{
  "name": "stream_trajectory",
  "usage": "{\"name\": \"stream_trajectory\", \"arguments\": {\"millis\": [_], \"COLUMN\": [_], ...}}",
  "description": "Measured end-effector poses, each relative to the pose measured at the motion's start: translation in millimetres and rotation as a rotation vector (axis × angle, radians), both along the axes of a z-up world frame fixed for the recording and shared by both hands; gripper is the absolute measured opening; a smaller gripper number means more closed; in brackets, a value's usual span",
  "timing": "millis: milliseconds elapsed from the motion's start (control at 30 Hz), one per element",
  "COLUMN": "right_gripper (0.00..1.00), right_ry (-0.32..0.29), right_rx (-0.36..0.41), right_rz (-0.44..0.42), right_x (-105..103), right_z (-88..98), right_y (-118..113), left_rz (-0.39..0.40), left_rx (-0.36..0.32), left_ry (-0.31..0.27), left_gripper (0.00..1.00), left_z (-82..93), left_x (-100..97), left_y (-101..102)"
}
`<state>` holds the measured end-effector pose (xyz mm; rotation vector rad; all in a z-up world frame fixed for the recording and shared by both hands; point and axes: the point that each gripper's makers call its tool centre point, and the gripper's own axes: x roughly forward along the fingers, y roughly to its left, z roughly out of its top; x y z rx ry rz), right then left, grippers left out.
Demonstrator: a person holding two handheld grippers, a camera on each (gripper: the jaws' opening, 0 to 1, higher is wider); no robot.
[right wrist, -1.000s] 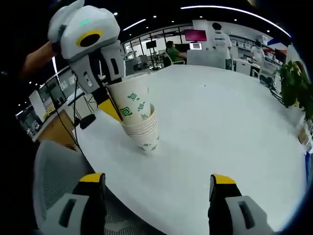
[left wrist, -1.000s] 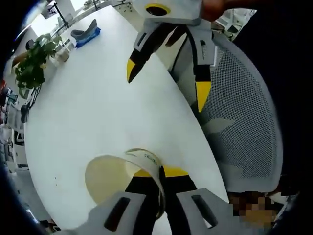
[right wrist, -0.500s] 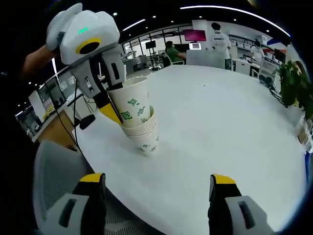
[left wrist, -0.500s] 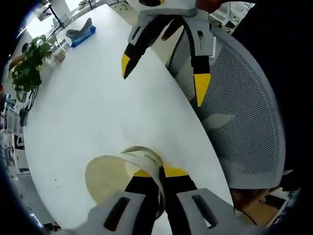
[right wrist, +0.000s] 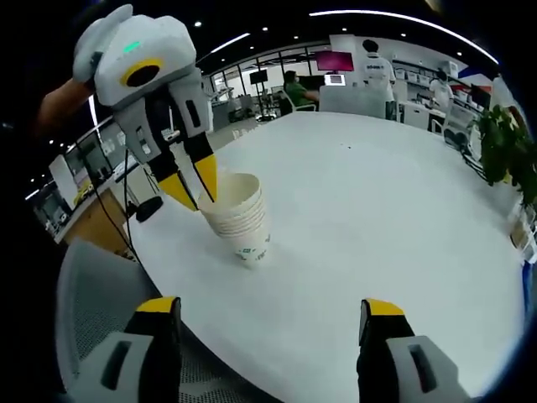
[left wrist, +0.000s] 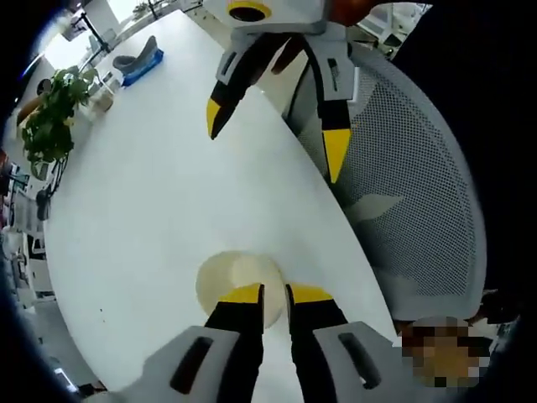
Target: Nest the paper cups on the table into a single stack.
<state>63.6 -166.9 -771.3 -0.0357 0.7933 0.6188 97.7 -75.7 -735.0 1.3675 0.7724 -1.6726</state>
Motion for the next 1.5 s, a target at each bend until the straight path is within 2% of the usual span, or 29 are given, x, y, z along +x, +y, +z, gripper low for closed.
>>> {"name": "stream_trajectory", "arguments": {"millis": [200, 467, 567, 633, 733, 867, 900, 1100, 1233, 1433, 1500], "right_gripper": [0.88, 0.88, 0.88, 0.88, 0.88, 0.88, 0.88, 0.87, 0.86, 0.83, 0.82], "right_ry": [-0.004, -0.007, -0.009, -0.011, -0.009, -0.007, -0.007, -0.007, -0.007, -0.028, -0.033], "right_rx": [0.002, 0.0, -0.001, -0.002, -0.012, -0.019, -0.021, -0.03, -0.04, -0.066, -0.068], "right_rz": [0.01, 0.032, 0.039, 0.048, 0.067, 0.09, 0.098, 0.135, 0.18, 0.241, 0.254], "right_x": [1, 3, 5, 7, 7, 8, 8, 13, 16, 27, 30], "right_z": [1.6, 3.1, 3.7, 2.9, 1.5, -1.2, -1.8, -4.1, -11.4, -8.5, -8.1], "right_y": [6, 12, 13, 16, 17, 20, 21, 27, 30, 36, 40], "left_rz": [0.018, 0.1, 0.142, 0.181, 0.236, 0.342, 0.373, 0.483, 0.55, 0.642, 0.649], "left_rx": [-0.02, -0.111, -0.144, -0.178, -0.218, -0.275, -0.286, -0.303, -0.331, -0.383, -0.388], "left_ry": [-0.013, -0.015, -0.03, -0.039, -0.043, -0.017, -0.007, 0.008, 0.031, 0.067, 0.073], "left_gripper": [0.11, 0.21, 0.29, 0.38, 0.44, 0.52, 0.55, 0.62, 0.62, 0.62, 0.62], "left_z": [8.6, 30.9, 34.0, 35.9, 34.9, 28.4, 21.5, -3.1, -16.2, -30.2, -33.3], "left_x": [5.7, 13.4, 22.1, 27.8, 34.4, 38.0, 42.5, 40.2, 36.0, 33.7, 33.0], "left_y": [4, 9, 14, 16, 21, 29, 34, 49, 51, 49, 47]}}
